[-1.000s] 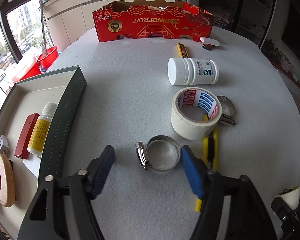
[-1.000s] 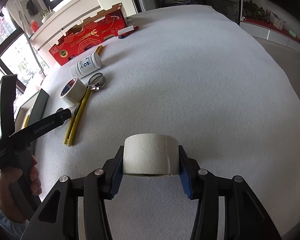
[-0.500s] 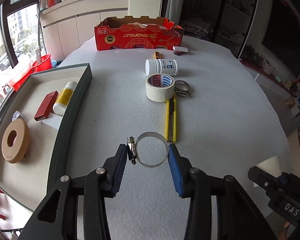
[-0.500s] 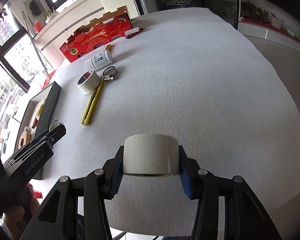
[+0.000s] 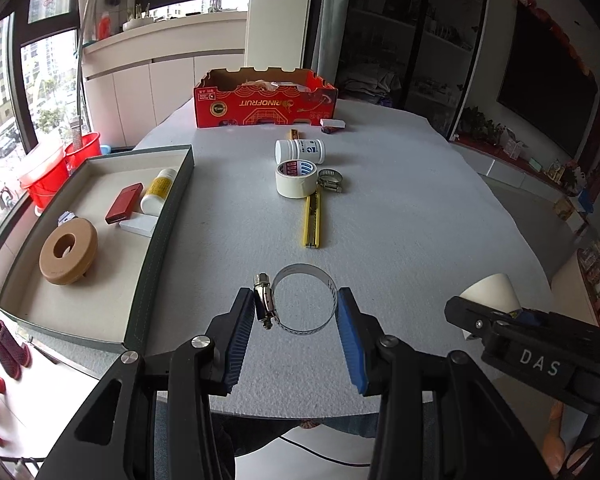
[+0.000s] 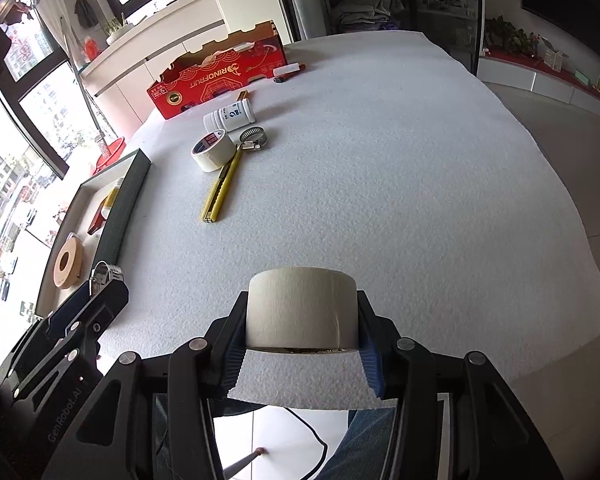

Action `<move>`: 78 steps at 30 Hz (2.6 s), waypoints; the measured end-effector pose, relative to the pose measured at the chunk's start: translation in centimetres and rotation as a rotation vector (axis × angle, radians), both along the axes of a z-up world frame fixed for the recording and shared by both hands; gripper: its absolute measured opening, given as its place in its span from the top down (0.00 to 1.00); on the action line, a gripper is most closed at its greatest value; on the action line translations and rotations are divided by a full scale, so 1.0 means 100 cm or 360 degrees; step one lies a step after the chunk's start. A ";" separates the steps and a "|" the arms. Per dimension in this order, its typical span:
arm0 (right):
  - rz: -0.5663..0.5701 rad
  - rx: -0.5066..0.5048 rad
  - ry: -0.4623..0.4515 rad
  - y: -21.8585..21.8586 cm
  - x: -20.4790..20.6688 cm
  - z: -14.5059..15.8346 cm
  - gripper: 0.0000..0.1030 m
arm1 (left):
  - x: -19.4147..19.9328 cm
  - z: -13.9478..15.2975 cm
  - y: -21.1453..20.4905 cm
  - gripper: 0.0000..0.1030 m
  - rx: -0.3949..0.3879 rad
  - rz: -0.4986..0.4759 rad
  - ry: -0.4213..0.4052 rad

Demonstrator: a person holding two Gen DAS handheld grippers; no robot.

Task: Organize rigid objects
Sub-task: 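Carry the hose clamp and white tape roll over the green tray with both tools, then open both tools to drop the hose clamp and tape roll into the tray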

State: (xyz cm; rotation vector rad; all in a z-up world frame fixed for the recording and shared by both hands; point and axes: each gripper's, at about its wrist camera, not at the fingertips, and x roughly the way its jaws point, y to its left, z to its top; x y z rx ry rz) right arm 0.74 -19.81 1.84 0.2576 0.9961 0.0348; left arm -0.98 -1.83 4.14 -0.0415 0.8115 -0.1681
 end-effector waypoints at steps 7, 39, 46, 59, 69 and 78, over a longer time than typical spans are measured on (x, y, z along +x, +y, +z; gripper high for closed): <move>0.0034 -0.0027 -0.0035 0.018 -0.007 0.010 0.52 | -0.013 0.002 0.014 0.56 -0.0011 0.0024 -0.0032; 0.0404 -0.0121 -0.0133 0.140 0.025 0.050 0.52 | -0.019 0.034 0.156 0.56 -0.0243 0.0462 -0.0150; 0.0559 -0.0088 -0.0200 0.187 0.043 0.067 0.52 | -0.007 0.052 0.203 0.56 -0.0174 0.0631 -0.0216; 0.0712 -0.0056 -0.0136 0.240 0.093 0.052 0.52 | 0.048 0.028 0.234 0.56 -0.0027 0.0717 -0.0130; 0.0760 -0.0017 -0.0041 0.254 0.121 0.024 0.52 | 0.112 0.013 0.230 0.56 0.0054 0.0659 -0.0054; 0.0839 -0.0065 -0.0036 0.266 0.121 0.008 0.52 | 0.158 -0.003 0.233 0.56 0.0005 0.0624 0.0073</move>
